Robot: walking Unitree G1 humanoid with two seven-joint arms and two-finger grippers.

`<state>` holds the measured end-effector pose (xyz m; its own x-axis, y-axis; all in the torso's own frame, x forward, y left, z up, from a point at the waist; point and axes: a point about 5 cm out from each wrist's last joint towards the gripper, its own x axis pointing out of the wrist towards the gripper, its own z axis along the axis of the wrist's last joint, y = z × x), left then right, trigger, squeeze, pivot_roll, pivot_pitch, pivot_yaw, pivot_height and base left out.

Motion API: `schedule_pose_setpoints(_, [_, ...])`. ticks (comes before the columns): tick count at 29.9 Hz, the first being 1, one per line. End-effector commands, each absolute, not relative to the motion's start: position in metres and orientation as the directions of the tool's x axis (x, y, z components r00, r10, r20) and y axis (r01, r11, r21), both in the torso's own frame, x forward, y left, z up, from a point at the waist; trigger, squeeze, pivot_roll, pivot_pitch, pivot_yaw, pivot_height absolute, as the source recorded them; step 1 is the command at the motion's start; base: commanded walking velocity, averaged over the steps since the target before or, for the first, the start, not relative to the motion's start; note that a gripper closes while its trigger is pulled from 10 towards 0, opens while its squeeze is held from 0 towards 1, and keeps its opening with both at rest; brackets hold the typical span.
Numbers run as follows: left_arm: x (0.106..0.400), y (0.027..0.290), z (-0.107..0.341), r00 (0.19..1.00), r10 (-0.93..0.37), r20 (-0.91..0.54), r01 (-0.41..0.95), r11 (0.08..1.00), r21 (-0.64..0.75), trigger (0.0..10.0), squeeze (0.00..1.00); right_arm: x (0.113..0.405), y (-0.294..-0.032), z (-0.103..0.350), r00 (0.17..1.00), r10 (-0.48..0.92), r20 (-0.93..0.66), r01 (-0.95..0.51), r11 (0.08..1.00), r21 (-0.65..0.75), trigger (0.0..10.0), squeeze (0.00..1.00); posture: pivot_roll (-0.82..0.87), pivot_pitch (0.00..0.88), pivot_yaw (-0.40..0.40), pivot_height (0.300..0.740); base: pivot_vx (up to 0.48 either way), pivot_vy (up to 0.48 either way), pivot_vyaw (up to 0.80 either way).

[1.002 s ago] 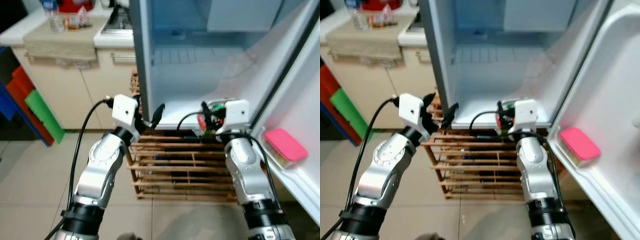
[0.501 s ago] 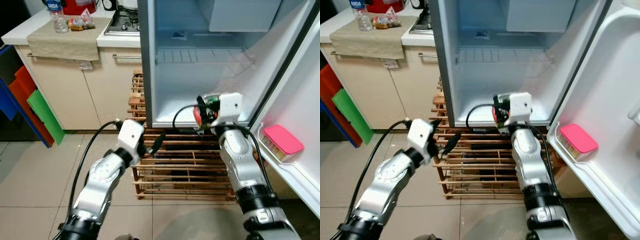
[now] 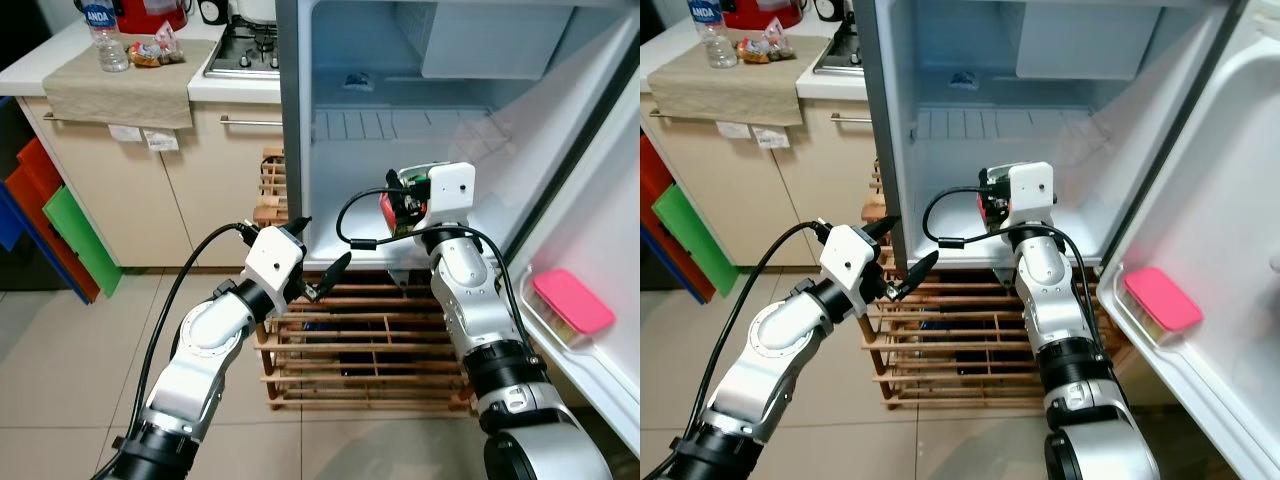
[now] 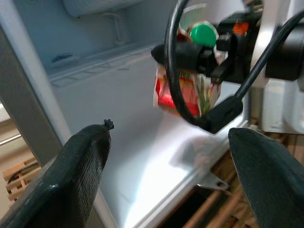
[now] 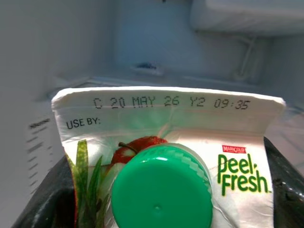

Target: Restocking fridge

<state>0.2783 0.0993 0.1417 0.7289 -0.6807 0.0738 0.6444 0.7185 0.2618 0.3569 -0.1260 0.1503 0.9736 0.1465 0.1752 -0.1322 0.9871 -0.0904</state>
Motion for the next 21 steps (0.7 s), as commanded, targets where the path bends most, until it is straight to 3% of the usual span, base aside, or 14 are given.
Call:
schedule_pose_setpoints(1, [0.278, 0.095, 0.154, 0.686, -0.72, 0.104, 0.671, 0.681, 0.294, 10.0, 0.0, 0.358, -0.127, 0.15, 0.975, 0.137, 0.175, -0.123, 0.988, -0.089, 10.0, 0.0, 0.03, 0.0, -0.01, 0.74, 0.48, 0.0, 0.0])
schedule_pose_setpoints(7, [0.279, 0.092, 0.17, 0.682, -0.713, 0.164, 0.641, 0.691, 0.334, 10.0, 0.0, 0.359, -0.127, 0.149, 0.974, 0.138, 0.177, -0.123, 0.988, -0.093, 10.0, 0.0, 0.02, 0.0, -0.009, 0.74, 0.459, 0.0, 0.0])
schedule_pose_setpoints(12, [0.278, 0.09, 0.18, 0.687, -0.697, 0.206, 0.642, 0.714, 0.279, 10.0, 0.0, 0.359, -0.124, 0.145, 0.974, 0.161, 0.157, -0.147, 0.984, -0.1, 10.0, 0.0, 0.03, 0.0, -0.013, 0.74, 0.0, 0.0, 0.0])
schedule_pose_setpoints(21, [0.275, 0.089, 0.181, 0.669, -0.727, 0.155, 0.693, 0.685, 0.224, 10.0, 0.0, 0.359, -0.113, 0.125, 0.982, 0.184, 0.041, -0.181, 0.982, -0.059, 10.0, 0.0, 0.05, 0.0, -0.005, 0.74, 0.0, 0.0, 0.0])
